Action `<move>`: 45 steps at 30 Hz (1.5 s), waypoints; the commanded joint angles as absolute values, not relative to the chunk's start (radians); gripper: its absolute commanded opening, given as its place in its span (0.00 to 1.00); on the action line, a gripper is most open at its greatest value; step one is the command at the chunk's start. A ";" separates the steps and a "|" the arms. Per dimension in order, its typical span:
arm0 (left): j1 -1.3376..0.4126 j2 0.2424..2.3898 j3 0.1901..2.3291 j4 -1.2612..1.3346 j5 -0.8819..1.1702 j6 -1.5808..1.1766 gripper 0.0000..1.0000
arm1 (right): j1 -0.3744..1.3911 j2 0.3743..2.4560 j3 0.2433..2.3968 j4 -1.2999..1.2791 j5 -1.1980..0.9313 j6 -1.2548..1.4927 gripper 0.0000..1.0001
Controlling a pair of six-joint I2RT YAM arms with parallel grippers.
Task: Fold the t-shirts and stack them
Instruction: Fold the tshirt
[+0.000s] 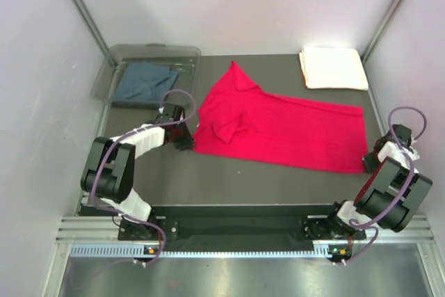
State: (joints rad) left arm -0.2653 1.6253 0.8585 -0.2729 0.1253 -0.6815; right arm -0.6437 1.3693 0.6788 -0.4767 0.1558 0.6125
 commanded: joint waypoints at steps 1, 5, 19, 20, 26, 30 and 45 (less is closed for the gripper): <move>-0.261 1.522 0.763 -0.448 0.055 -0.729 0.00 | -0.692 1.309 0.693 -0.638 0.344 0.562 0.00; -0.261 1.386 0.678 -0.503 0.113 -0.785 0.00 | -0.692 1.270 0.698 -0.670 0.296 0.548 0.09; -0.273 1.097 0.868 -0.782 0.147 -0.638 0.51 | 0.088 1.098 1.011 -0.625 0.087 0.442 0.80; -0.276 1.091 0.864 -0.720 0.203 -0.638 0.52 | 0.136 1.114 1.009 -0.526 0.018 0.436 0.80; -0.423 1.124 0.750 -0.451 0.380 -0.813 0.56 | 0.339 1.446 1.039 -0.223 -0.533 0.362 0.78; -0.535 1.169 0.684 -0.278 0.353 -0.969 0.56 | 0.388 1.642 1.129 -0.187 -0.656 0.365 0.68; -0.555 1.399 0.661 -0.074 0.215 -1.114 0.56 | 0.420 2.019 1.396 -0.261 -0.738 0.198 0.44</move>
